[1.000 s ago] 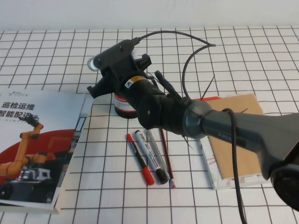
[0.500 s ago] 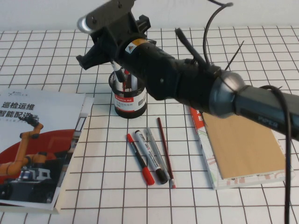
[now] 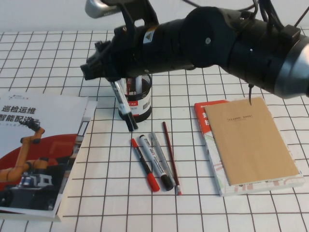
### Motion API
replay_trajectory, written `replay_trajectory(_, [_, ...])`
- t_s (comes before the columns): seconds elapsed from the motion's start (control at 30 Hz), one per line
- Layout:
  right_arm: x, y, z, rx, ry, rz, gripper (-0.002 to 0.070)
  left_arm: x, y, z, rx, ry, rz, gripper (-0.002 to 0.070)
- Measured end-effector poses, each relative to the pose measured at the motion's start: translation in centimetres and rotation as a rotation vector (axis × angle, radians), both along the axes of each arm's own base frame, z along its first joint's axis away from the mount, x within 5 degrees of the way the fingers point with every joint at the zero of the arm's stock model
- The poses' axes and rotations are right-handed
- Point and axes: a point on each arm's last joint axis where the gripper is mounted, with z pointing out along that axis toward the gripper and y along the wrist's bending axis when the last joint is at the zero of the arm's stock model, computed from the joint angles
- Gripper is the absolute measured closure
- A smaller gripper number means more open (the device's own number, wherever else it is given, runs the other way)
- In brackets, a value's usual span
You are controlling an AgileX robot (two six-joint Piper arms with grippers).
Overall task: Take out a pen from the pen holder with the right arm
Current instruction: 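Take a marker out of the pen holder and lay it on the table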
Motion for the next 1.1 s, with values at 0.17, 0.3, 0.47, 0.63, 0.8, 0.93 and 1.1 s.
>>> replay_trajectory(0.17, [-0.7,-0.5,-2.6,-0.126,0.279,-0.017,0.0581,0.0,0.0,0.0,0.000,0.000,0.000,0.0678])
replay_trajectory(0.3, [-0.7,-0.3,-4.9,-0.198,0.404,-0.033,0.0581,0.0,0.0,0.0,0.000,0.000,0.000,0.0678])
replay_trajectory(0.47, [0.2,0.7,-9.1,-0.270,0.507,-0.054,0.0581,0.0,0.0,0.0,0.000,0.000,0.000,0.0678])
replay_trajectory(0.63, [1.3,1.6,-13.0,-0.306,0.543,-0.071,0.0581,0.0,0.0,0.0,0.000,0.000,0.000,0.0678])
replay_trajectory(0.8, [2.0,2.1,-15.6,-0.313,0.559,-0.091,0.0581,0.0,0.0,0.0,0.000,0.000,0.000,0.0678])
replay_trajectory(0.93, [2.3,2.4,-16.7,-0.315,0.563,-0.099,0.0581,0.0,0.0,0.0,0.000,0.000,0.000,0.0678])
replay_trajectory(1.1, [2.5,2.4,-17.3,-0.315,0.561,-0.106,0.0581,0.0,0.0,0.0,0.000,0.000,0.000,0.0678])
